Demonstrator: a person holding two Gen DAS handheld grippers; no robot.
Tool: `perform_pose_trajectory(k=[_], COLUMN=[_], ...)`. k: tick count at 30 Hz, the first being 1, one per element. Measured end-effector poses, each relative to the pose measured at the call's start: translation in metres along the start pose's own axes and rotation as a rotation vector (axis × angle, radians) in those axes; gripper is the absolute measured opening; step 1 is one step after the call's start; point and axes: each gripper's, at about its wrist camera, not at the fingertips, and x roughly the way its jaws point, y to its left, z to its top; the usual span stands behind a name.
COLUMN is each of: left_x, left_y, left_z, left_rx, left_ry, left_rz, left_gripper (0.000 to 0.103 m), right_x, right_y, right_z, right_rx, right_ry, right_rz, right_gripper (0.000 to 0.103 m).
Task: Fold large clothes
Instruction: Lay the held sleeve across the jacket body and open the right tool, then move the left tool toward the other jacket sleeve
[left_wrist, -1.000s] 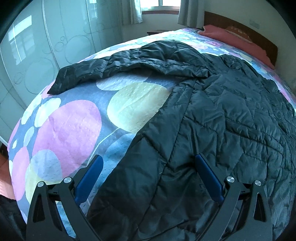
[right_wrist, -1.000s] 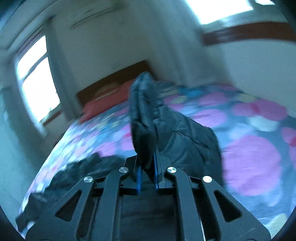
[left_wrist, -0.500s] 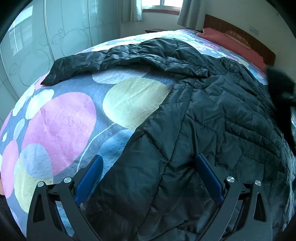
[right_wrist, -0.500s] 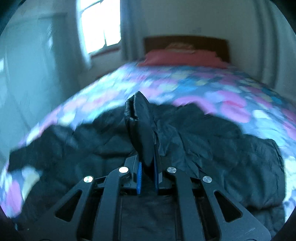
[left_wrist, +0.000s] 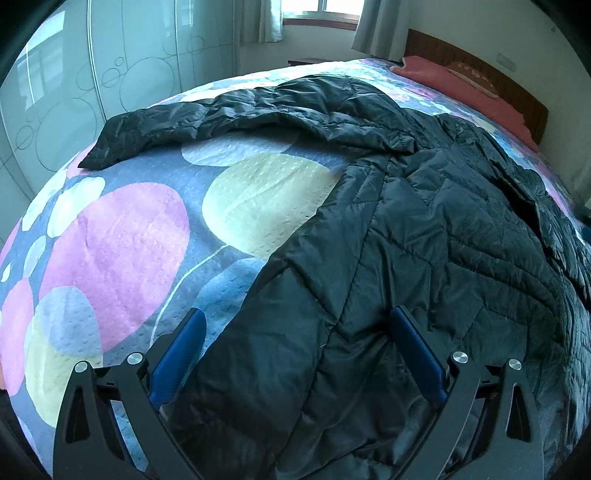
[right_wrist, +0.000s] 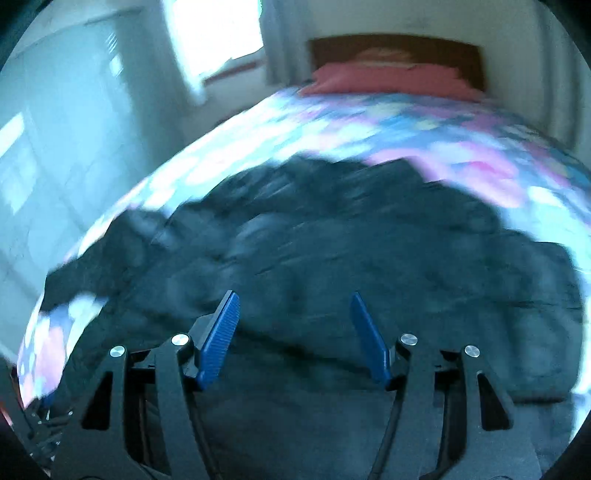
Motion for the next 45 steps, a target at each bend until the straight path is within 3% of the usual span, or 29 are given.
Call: perform_pose_trajectory(k=[3,6,8,9,11,16,21,24,27,29,32,35,37,41,45], left_x=[0.0,0.0,0.001,0.001,0.002,0.003,0.003,0.004,0.004,0.004,0.004,0.005,0.004,0.005,0.005], left_y=[0.0,-0.002,-0.003,-0.003,-0.005,-0.007,-0.007,-0.007,-0.008,-0.008,-0.008,-0.008,-0.008,-0.008,-0.008], left_z=[0.0,0.0,0.0,0.0,0.0,0.0,0.0,0.0,-0.001,0.0,0.0,0.0,0.0,0.0,0.0], left_rx=[0.003,0.009,0.013,0.015,0.02,0.027,0.033,0.033,0.03,0.035,0.035,0.034,0.035,0.031,0.03], left_ry=[0.0,-0.002,-0.002,-0.001,-0.001,0.0,0.001,0.002,0.0,0.0,0.001,0.0,0.0,0.0,0.0], left_rz=[0.005,0.011,0.015,0.018,0.023,0.033,0.039,0.039,0.036,0.042,0.041,0.04,0.04,0.036,0.035], left_gripper=[0.099,0.099,0.099,0.099,0.099,0.099,0.099,0.099,0.099,0.099,0.099,0.099,0.099,0.099,0.099], right_x=[-0.021,-0.025,-0.007,-0.007,0.021,0.026,0.002,0.041,0.035,0.023,0.027,0.056,0.076,0.058,0.02], right_y=[-0.072,-0.148,-0.193,-0.193,-0.207,-0.192,-0.149,-0.149,-0.142,-0.128,-0.091,-0.072,-0.067,-0.07,-0.085], right_z=[0.014,0.022,0.016,0.016,0.004,0.003,-0.005,-0.019,-0.01,-0.003,0.001,-0.006,-0.013,-0.007,-0.008], right_rx=[0.098,0.233,0.275,0.275,0.268,0.222,0.193,0.16,0.169,0.189,0.121,0.085,0.045,0.082,0.106], right_ry=[-0.052,-0.064,-0.008,-0.008,0.085,0.092,0.001,0.131,0.124,0.081,0.054,0.113,0.151,0.13,0.055], right_rz=[-0.169,-0.331,-0.427,-0.427,-0.435,-0.477,-0.43,-0.434,-0.466,-0.425,-0.373,-0.361,-0.402,-0.371,-0.419], right_gripper=[0.043,0.04,0.04,0.04,0.041,0.041,0.044,0.046,0.046,0.046,0.048,0.049,0.05,0.05,0.05])
